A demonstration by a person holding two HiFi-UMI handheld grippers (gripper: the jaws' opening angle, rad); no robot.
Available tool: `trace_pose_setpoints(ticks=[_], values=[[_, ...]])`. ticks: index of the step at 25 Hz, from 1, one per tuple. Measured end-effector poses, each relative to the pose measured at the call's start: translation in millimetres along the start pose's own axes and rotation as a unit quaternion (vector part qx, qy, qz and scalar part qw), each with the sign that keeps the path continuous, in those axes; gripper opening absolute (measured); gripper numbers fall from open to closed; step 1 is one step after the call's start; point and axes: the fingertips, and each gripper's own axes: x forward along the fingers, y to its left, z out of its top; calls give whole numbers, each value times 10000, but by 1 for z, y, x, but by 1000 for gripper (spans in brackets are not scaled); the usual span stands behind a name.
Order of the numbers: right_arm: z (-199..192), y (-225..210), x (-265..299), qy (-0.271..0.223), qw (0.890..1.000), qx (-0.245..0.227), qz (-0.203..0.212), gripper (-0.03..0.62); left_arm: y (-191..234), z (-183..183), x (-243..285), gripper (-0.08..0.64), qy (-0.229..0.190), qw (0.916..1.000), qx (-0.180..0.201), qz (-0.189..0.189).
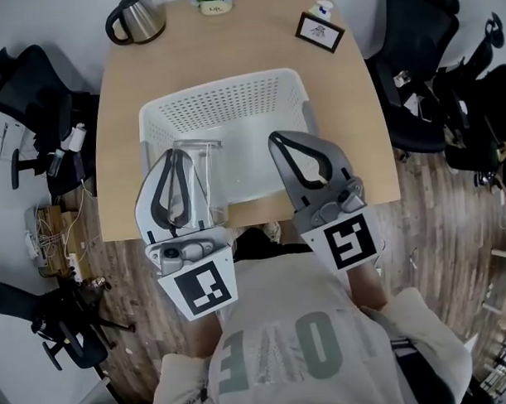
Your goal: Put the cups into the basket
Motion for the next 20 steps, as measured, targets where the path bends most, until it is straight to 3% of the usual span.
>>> trace_pose_setpoints(ticks=[7,14,20], values=[[2,2,25,10,10000,13,47,-2,16,-12,21,37,124,9999,-33,-18],[16,-7,58,-52,9996,-80,-271,-2,37,-11,53,37,-63,9995,125,-280],[18,-7,85,7,9995,-160,-266,-2,55,-13,76,37,176,9988,21,-462]])
